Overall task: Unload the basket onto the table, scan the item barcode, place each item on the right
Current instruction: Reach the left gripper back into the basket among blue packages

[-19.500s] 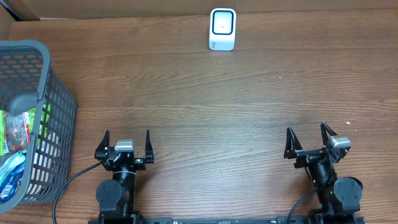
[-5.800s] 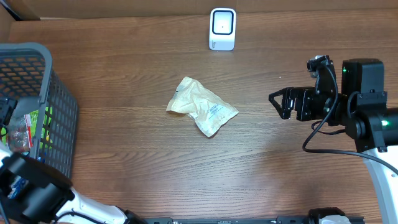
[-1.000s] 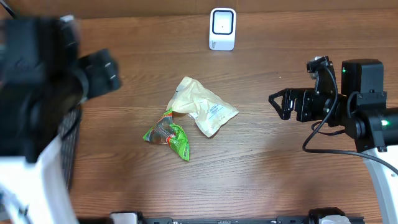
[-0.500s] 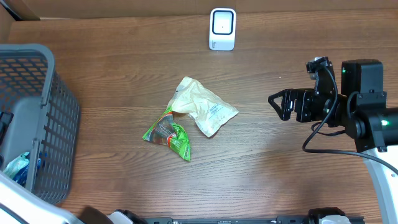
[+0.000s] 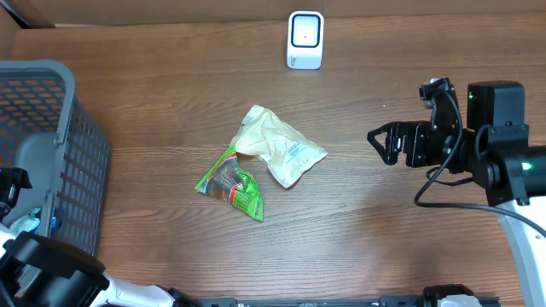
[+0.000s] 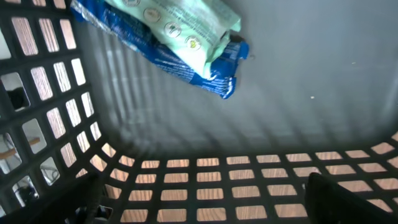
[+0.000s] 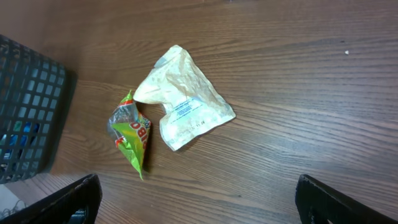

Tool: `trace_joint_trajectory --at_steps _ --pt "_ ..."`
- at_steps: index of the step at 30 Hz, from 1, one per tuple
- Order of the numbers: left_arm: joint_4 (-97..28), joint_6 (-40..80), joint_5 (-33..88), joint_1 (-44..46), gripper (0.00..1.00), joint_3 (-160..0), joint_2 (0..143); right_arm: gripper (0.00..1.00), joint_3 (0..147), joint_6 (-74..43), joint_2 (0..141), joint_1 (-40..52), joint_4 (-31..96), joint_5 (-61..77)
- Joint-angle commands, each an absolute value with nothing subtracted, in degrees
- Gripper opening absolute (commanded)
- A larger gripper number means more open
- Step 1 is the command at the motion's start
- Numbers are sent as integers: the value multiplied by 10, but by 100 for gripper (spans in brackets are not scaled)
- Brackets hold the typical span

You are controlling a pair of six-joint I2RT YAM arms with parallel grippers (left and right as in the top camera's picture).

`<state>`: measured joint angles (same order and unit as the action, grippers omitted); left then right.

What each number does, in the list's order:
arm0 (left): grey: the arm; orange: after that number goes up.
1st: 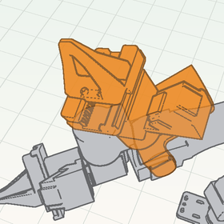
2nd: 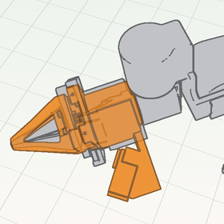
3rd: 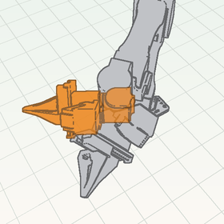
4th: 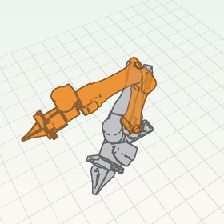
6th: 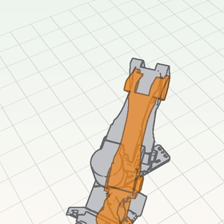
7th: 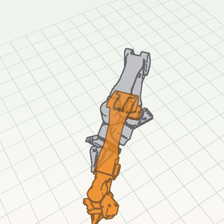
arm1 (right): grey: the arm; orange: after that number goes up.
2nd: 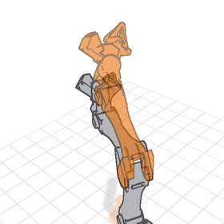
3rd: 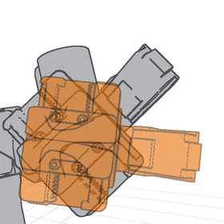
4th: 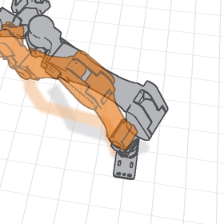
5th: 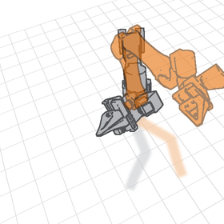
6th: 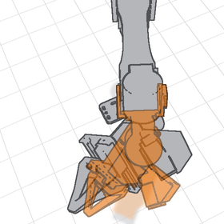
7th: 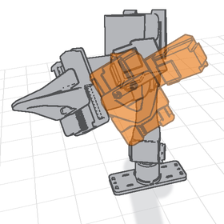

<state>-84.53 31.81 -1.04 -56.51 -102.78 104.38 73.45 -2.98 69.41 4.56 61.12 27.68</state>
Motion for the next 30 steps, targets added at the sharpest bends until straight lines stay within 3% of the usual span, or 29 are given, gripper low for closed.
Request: trace_joint_trajectory --at_steps 1,19,30 --pt "-837 336 -23 -567 95 -1006 1040 100 742 -30 714 48 609 282" --pt "-827 399 -75 -567 94 -981 1035 100 742 -29 747 48 603 293" --pt "-742 386 -55 -567 93 -861 1010 100 742 -29 747 48 601 293"
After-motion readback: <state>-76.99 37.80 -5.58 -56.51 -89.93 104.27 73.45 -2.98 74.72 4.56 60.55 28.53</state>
